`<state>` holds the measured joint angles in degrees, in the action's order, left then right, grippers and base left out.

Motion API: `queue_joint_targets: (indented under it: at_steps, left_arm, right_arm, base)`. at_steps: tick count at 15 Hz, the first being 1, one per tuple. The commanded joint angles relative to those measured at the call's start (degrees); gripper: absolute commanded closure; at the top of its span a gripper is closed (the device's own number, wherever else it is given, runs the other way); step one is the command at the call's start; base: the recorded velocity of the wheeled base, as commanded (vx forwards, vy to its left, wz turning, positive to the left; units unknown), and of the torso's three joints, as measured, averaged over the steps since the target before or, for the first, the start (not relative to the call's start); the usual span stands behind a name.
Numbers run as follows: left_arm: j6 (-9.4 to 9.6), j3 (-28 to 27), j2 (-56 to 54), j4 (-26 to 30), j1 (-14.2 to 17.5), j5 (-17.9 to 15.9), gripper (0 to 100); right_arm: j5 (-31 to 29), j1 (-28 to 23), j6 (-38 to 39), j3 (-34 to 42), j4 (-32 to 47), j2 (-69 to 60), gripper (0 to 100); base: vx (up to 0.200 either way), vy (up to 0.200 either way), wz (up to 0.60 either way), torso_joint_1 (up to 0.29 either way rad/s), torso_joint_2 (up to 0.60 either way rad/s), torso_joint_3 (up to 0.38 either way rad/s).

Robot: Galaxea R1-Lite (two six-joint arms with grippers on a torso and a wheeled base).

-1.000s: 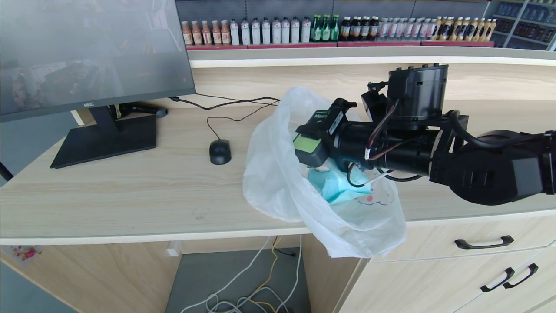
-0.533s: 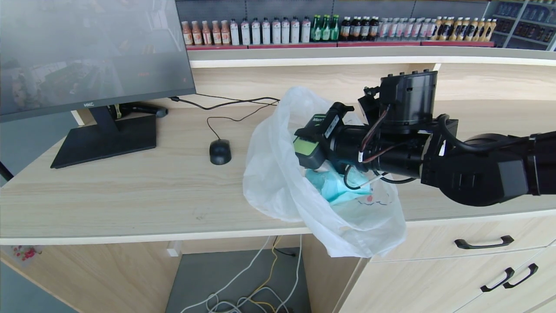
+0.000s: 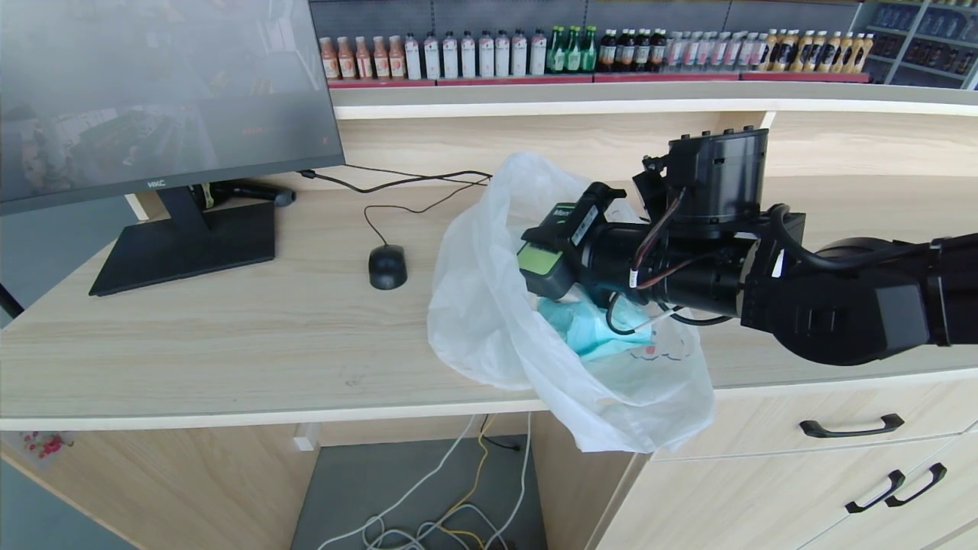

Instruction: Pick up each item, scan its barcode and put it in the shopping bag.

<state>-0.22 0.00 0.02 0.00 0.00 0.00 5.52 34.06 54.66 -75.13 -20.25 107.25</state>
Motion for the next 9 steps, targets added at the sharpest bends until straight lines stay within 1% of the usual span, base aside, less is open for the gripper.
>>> queue_joint_targets:
  at_steps: [1,2,3,6,9]
  left_arm:
    - [-0.04,0.0,0.0,0.0,-0.1,0.0,0]
    - [-0.04,0.0,0.0,0.0,-0.1,0.0,0]
    - [-0.04,0.0,0.0,0.0,-0.1,0.0,0]
    - [-0.04,0.0,0.0,0.0,-0.1,0.0,0]
    - [-0.04,0.0,0.0,0.0,0.0,0.0,0]
  right_arm:
    - [0.1,0.1,0.0,0.2,0.1,-0.1,100]
    - [0.1,0.1,0.0,0.3,0.3,-0.4,100]
    - [0.1,0.1,0.1,0.3,0.5,-0.6,0]
    - [0.0,0.0,2.0,-0.1,0.4,-1.0,0]
    - [0.0,0.0,2.1,0.0,0.3,-1.6,0]
  base:
    - [0.0,0.0,0.0,0.0,0.0,0.0]
    - [0.0,0.0,0.0,0.0,0.0,0.0]
    - [0.0,0.0,0.0,0.0,0.0,0.0]
    - [0.0,0.0,0.0,0.0,0.0,0.0]
    - [0.0,0.0,0.0,0.0,0.0,0.0]
